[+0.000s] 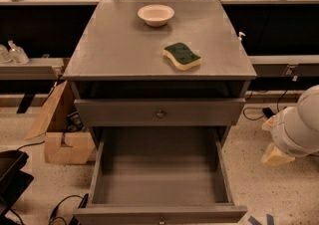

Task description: Open middle drawer

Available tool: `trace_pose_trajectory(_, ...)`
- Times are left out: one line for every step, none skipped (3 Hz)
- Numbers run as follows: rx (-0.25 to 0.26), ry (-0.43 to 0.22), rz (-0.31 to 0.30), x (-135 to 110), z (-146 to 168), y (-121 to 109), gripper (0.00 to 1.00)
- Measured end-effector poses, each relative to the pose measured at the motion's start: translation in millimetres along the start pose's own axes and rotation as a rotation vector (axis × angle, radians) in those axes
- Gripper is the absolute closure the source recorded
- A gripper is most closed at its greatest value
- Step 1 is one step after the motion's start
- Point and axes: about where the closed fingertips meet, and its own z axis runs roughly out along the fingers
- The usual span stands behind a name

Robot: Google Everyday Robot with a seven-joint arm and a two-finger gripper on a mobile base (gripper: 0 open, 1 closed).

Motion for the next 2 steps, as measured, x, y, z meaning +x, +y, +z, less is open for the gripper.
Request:
trace_pose_trajectory(0.002, 0.001, -0.001, 0.0, -1.3, -0.1, 0.0)
trace_pose_trajectory(0.002, 0.001, -0.001, 0.0, -1.3, -0.1, 0.0)
